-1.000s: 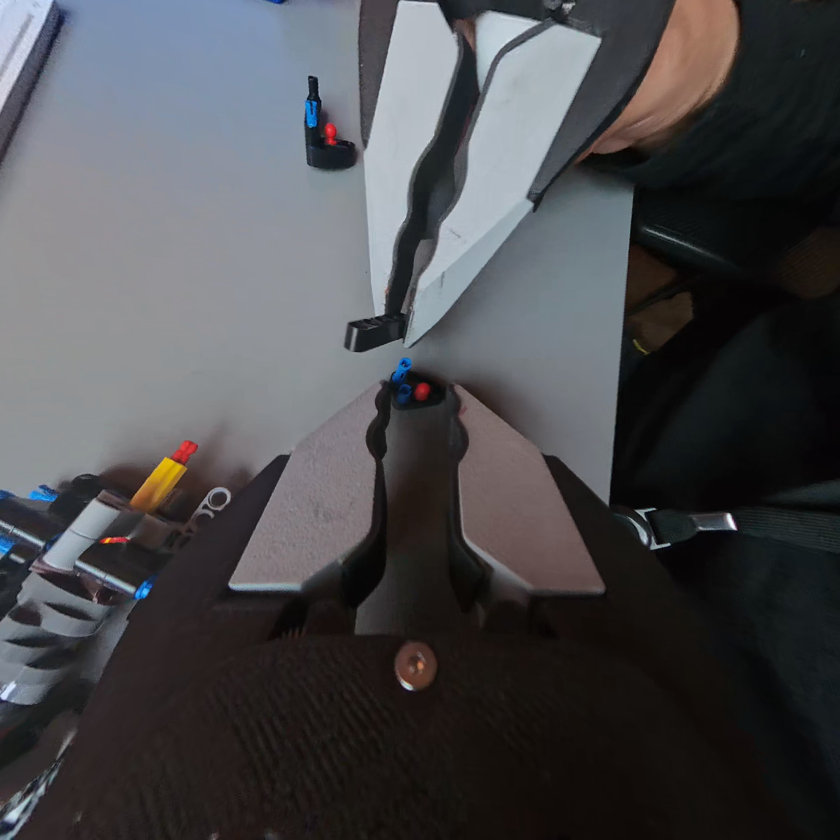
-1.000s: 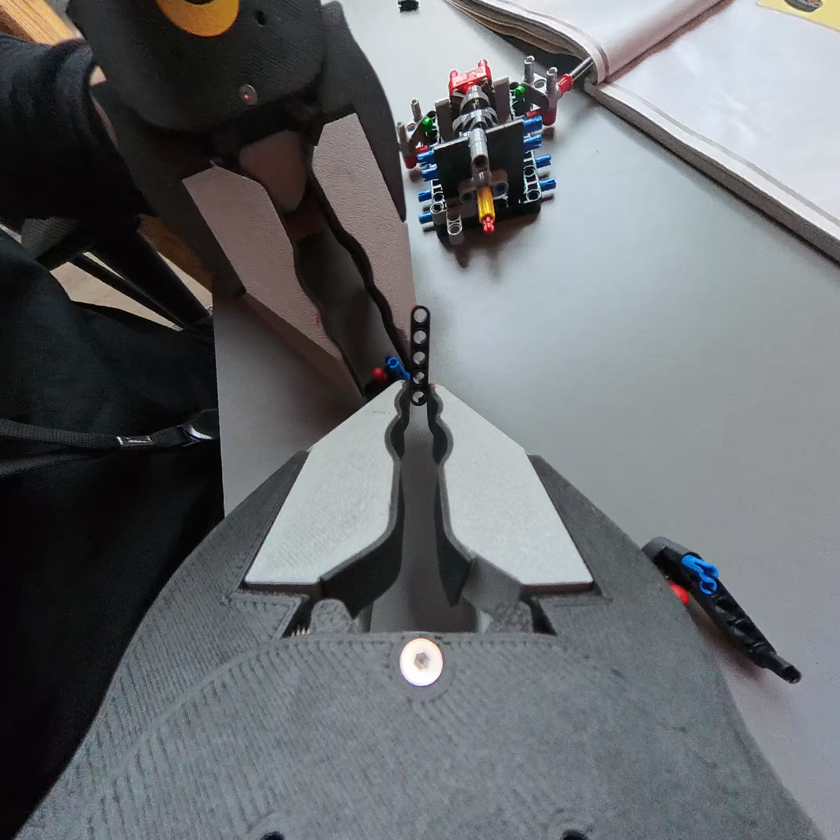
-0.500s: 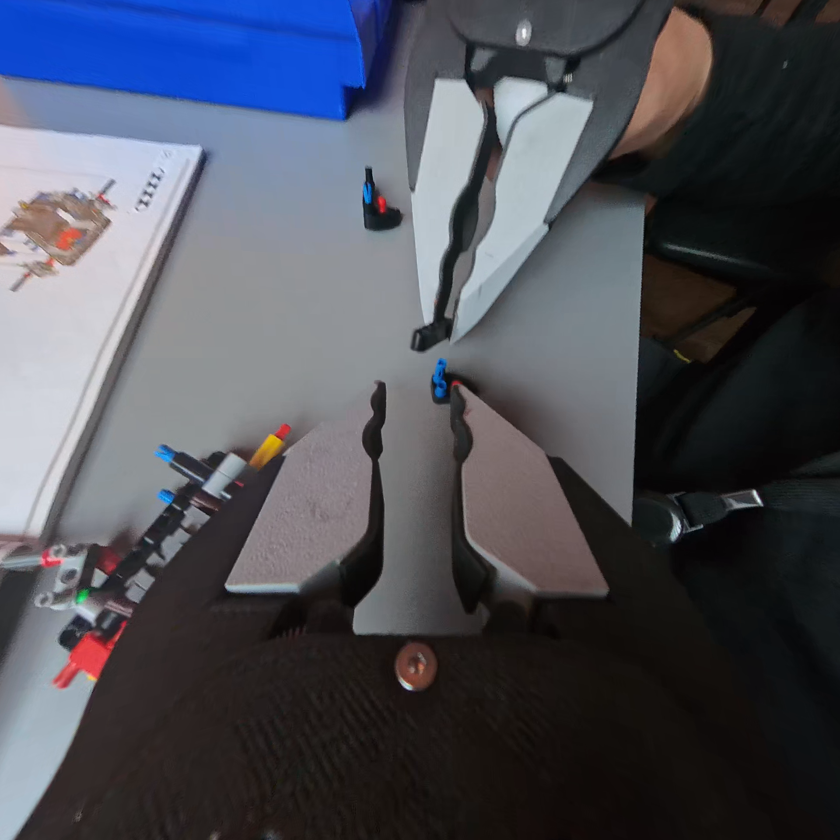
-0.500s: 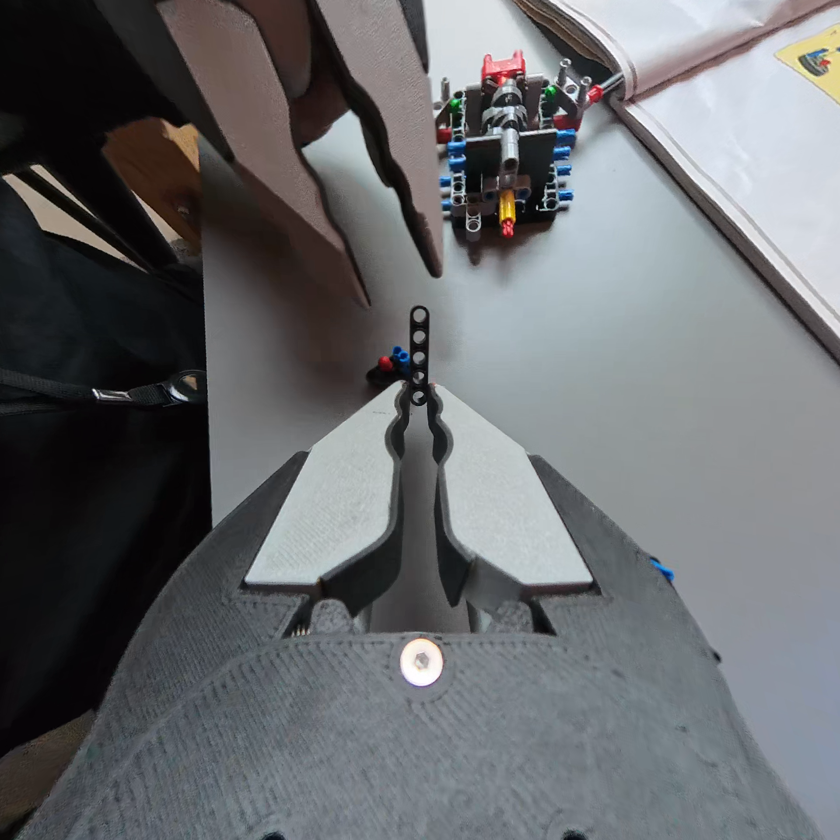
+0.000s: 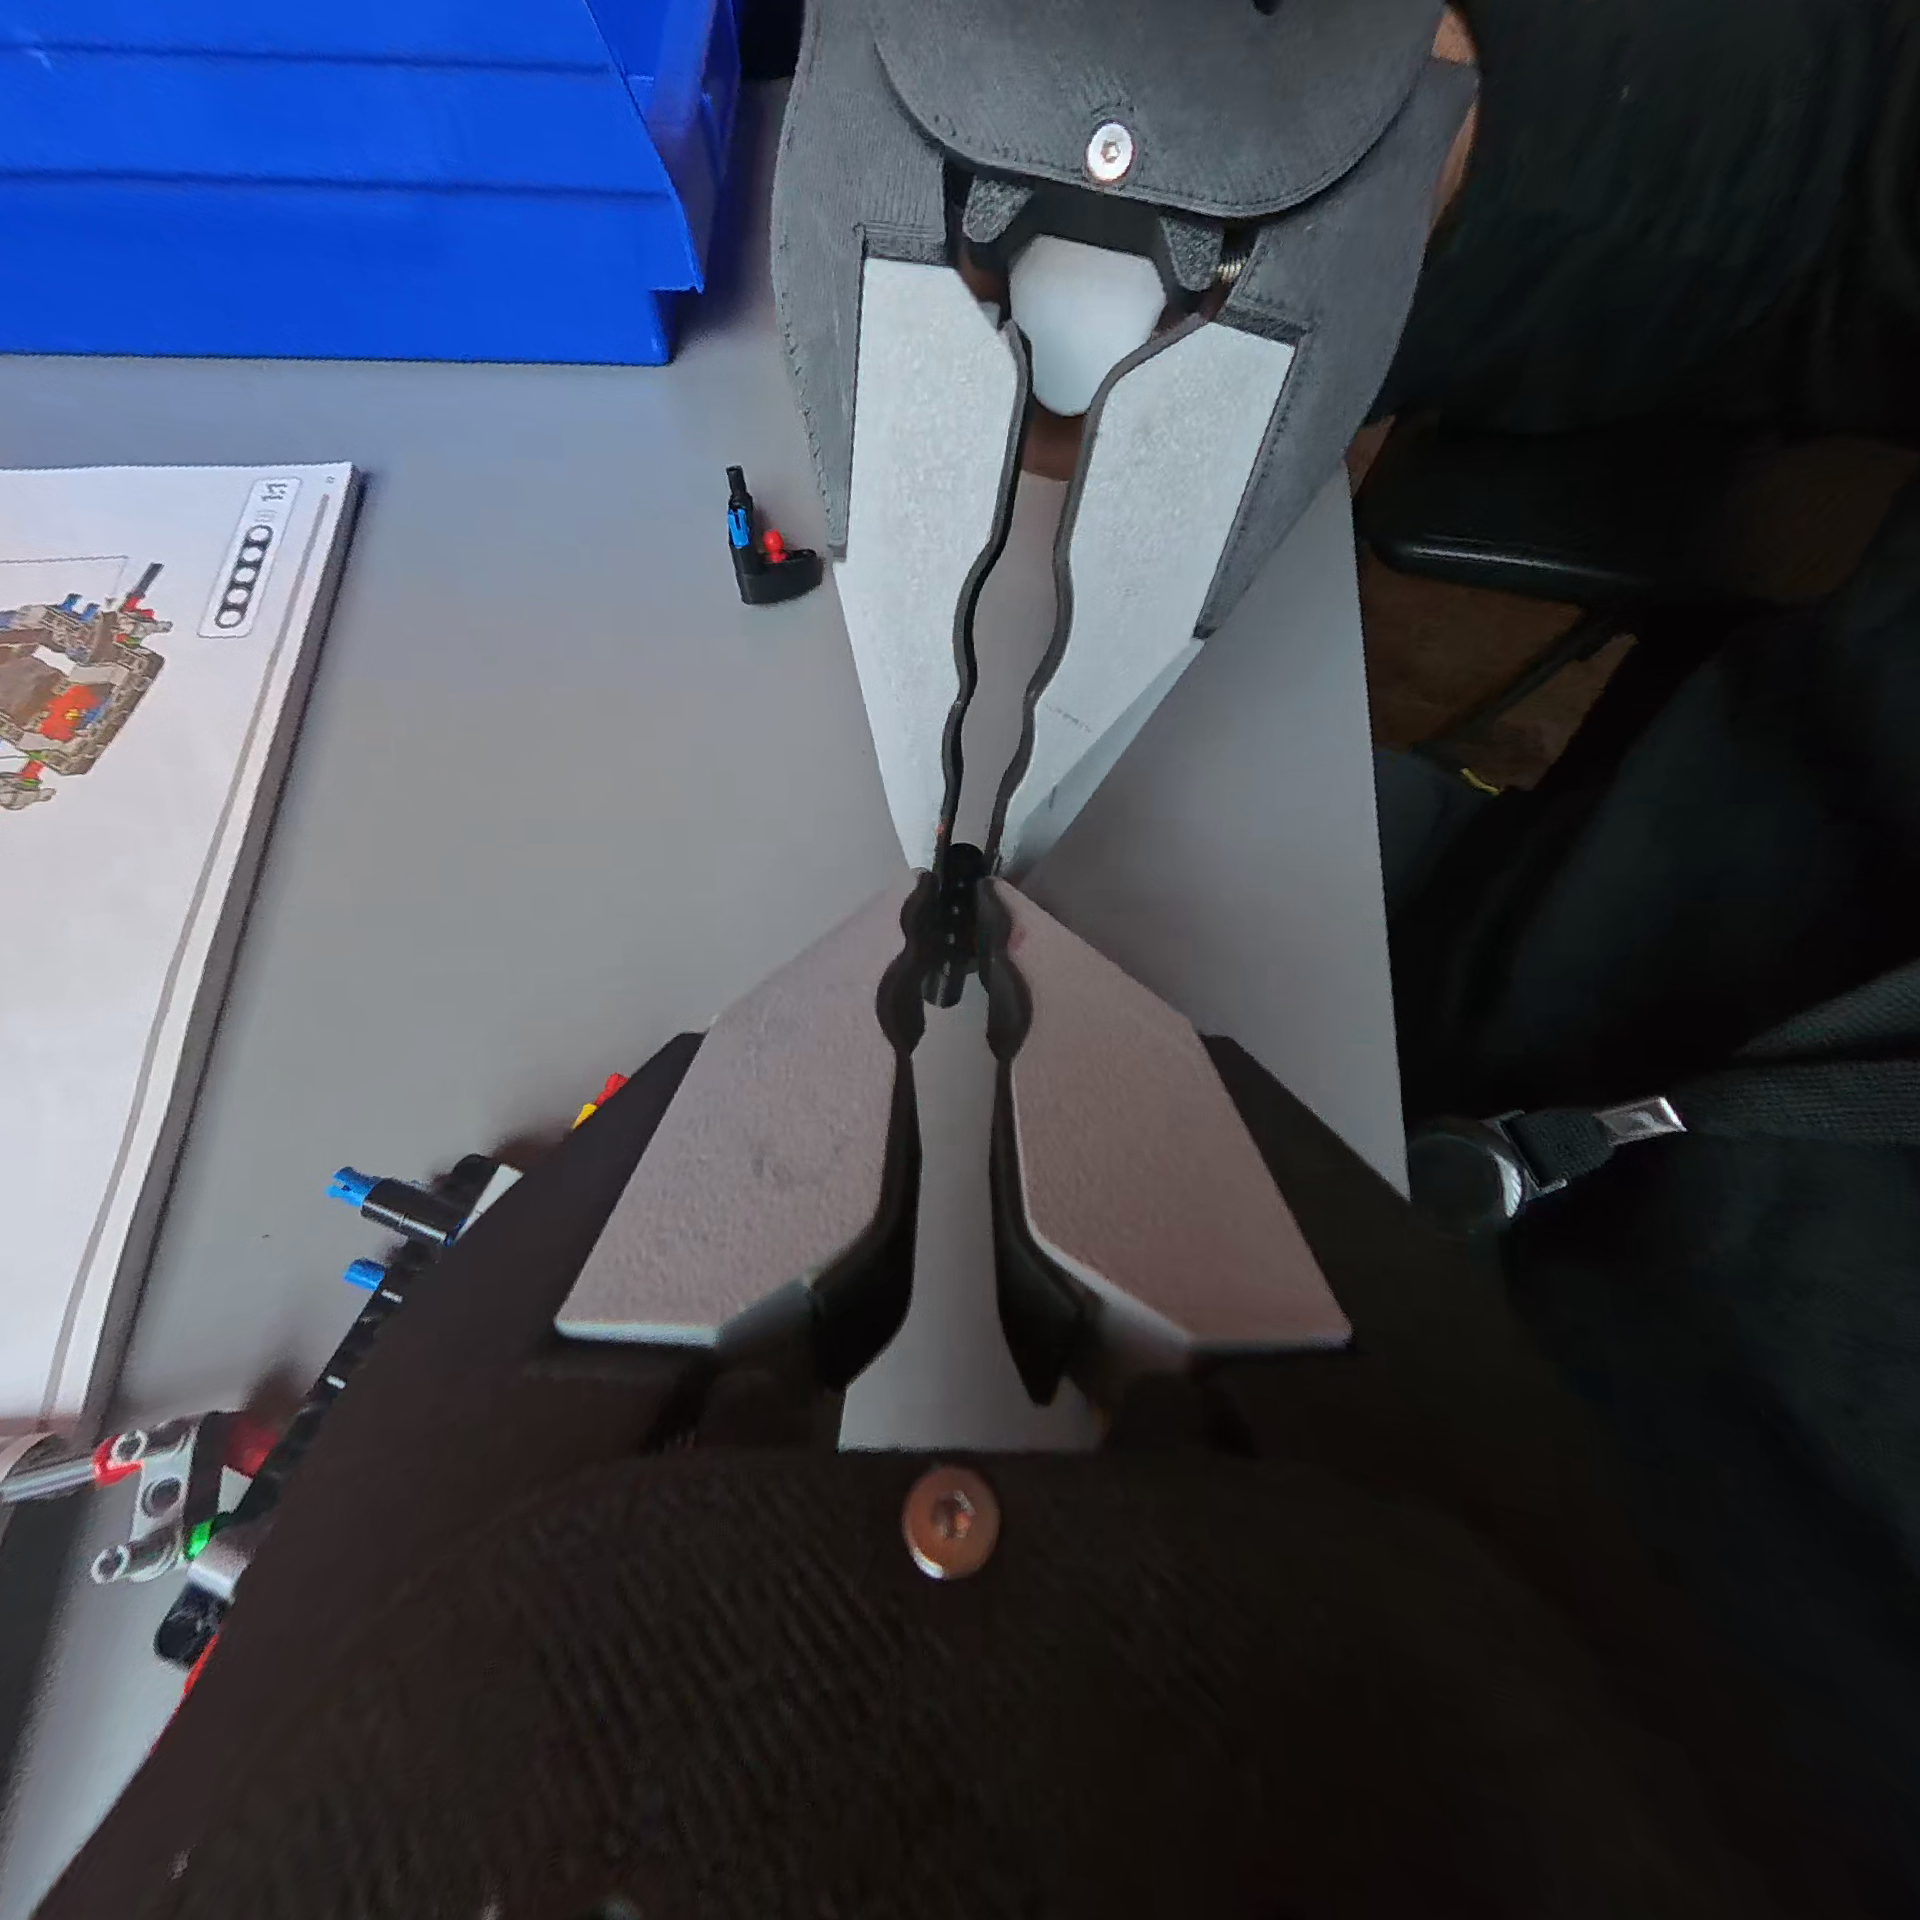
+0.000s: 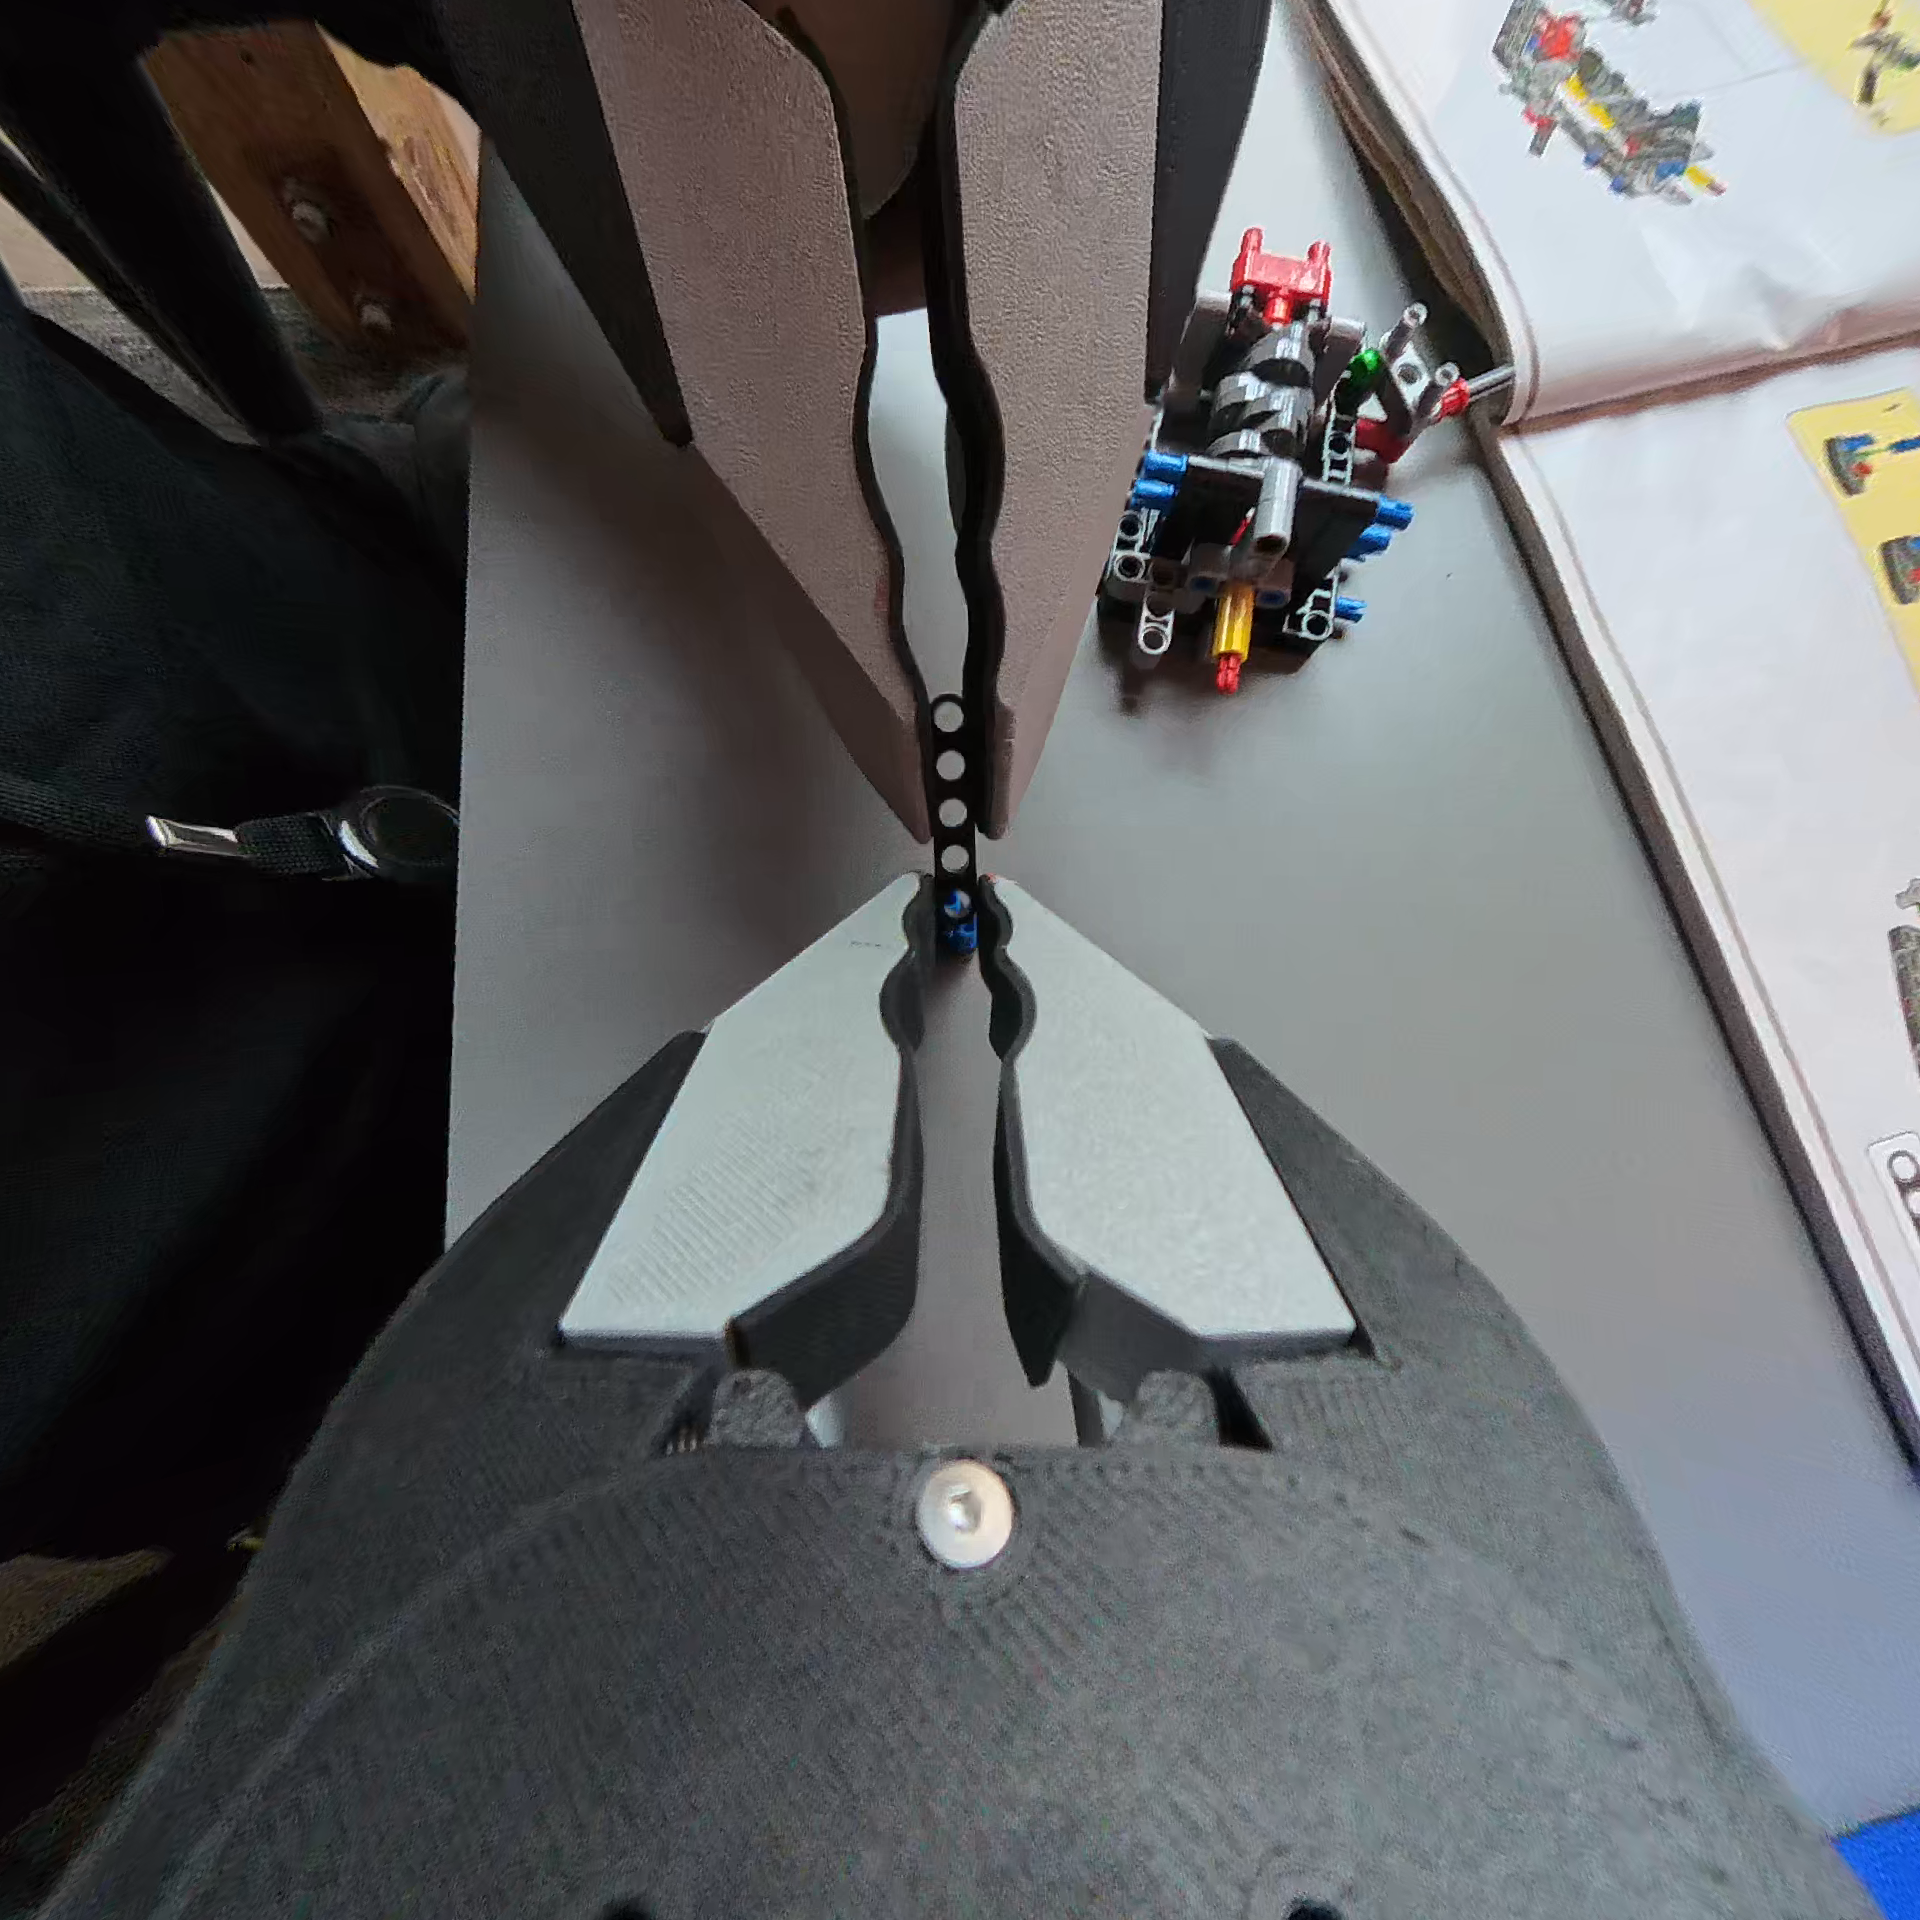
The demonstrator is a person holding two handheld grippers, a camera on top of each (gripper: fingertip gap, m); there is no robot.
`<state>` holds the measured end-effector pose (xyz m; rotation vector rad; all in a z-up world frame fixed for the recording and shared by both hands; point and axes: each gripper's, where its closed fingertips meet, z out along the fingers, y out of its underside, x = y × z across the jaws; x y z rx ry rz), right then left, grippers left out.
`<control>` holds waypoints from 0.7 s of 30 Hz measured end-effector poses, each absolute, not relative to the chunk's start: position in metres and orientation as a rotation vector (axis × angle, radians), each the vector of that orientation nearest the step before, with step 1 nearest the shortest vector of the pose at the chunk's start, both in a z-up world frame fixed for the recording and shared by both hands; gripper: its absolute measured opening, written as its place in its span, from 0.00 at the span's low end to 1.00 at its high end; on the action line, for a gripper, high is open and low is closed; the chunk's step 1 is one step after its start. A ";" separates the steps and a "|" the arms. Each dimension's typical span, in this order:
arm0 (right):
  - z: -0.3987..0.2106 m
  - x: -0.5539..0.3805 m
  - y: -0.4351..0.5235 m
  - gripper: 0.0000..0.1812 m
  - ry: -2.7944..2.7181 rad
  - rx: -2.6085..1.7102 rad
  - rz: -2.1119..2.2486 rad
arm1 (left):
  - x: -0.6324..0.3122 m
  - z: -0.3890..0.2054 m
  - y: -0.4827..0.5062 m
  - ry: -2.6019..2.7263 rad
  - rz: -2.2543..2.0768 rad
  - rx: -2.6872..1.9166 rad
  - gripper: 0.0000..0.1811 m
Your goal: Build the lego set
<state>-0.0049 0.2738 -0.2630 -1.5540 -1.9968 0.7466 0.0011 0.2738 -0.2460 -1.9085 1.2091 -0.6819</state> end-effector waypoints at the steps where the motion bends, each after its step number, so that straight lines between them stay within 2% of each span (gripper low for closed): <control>1: -0.261 -0.004 0.274 0.02 -1.989 -1.527 0.745 | 0.000 -0.245 0.274 1.206 -0.680 -1.896 0.02; 6: -0.254 0.001 0.277 0.02 -1.921 -1.475 0.793 | -0.002 -0.237 0.275 1.155 -0.707 -1.829 0.02; 9: -0.250 -0.001 0.278 0.06 -1.874 -1.464 0.860 | -0.001 -0.237 0.276 1.133 -0.747 -1.814 0.02; 21: -0.251 0.000 0.273 0.02 -1.888 -1.400 0.964 | 0.005 -0.245 0.274 1.129 -0.795 -1.816 0.02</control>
